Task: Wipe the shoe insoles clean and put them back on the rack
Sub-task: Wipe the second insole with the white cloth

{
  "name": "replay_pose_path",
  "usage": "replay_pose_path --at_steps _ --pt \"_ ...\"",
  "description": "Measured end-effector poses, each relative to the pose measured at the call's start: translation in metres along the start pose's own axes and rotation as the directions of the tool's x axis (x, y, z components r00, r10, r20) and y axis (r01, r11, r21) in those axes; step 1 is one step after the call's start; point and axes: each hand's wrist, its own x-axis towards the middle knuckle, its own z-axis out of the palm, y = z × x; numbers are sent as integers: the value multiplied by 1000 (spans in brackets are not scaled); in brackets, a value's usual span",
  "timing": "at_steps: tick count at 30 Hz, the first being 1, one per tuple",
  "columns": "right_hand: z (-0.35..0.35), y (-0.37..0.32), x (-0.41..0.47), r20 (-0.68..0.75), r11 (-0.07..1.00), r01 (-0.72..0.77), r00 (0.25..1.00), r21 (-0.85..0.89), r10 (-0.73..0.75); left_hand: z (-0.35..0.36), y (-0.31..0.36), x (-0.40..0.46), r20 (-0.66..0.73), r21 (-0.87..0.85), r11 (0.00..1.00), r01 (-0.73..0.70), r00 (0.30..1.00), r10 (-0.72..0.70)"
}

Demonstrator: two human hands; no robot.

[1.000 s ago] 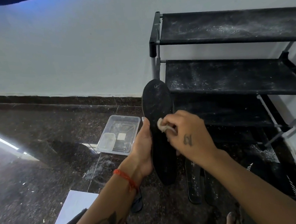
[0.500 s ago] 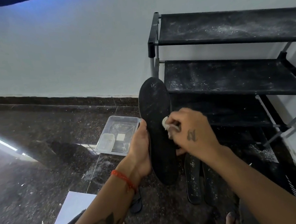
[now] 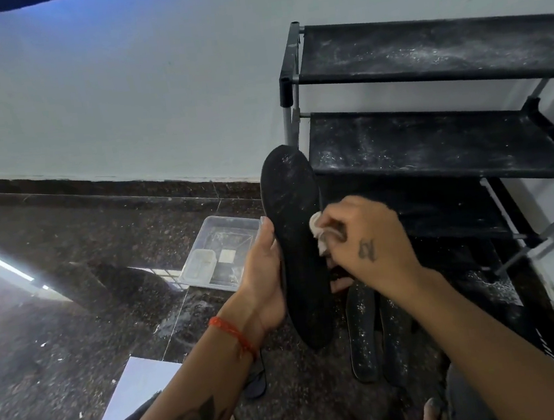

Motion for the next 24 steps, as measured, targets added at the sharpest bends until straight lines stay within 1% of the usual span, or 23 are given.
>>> replay_pose_path --at_steps 2,3,5,6,7,9,12,13,14,16,18,19,21,22,24 --pt "-3 2 2 -70 994 -23 997 103 31 1 1 -1 21 -16 1000 3 1000 -2" --pt "-3 -2 2 -58 984 -3 998 178 13 1 1 -1 15 -23 1000 -3 1000 3" --pt "1 -18 -5 54 953 51 996 299 -70 -1 1 1 -39 -41 999 -31 999 30" --pt "4 -26 -10 125 942 72 985 327 -119 -3 1 2 -83 -32 998 -51 995 48" --pt "7 -32 -14 178 939 92 971 332 -158 -6 0 3 -122 -9 998 -62 991 61" --pt "10 -34 -16 199 957 120 964 264 -175 -9 -1 4 -167 29 998 -53 984 57" --pt "4 -20 -9 186 993 113 976 20 -115 -6 -3 4 -115 70 997 -12 993 20" --pt "1 -15 -7 154 995 88 985 -37 -82 -4 -3 4 -93 62 998 -2 996 7" --pt "-1 -9 -5 105 997 48 994 -53 -42 -1 -2 3 -75 45 999 4 997 -1" --pt "-5 -3 -2 6 999 -24 1000 23 24 -1 -2 2 -53 22 1000 15 999 -13" --pt "-5 -7 -1 -24 987 -1 1000 159 5 1 -1 -1 -55 20 1000 -9 998 10" --pt "-3 -11 -3 -6 976 36 999 213 -36 -1 -2 -1 -67 28 999 -39 997 41" --pt "5 -23 -9 71 960 112 988 256 -134 -3 -1 0 -105 37 996 -81 991 85" --pt "9 -27 -12 106 956 135 980 261 -167 -3 0 0 -124 28 997 -76 989 79" --pt "13 -29 -13 140 954 146 972 261 -187 -6 0 1 -171 36 998 -52 984 57"
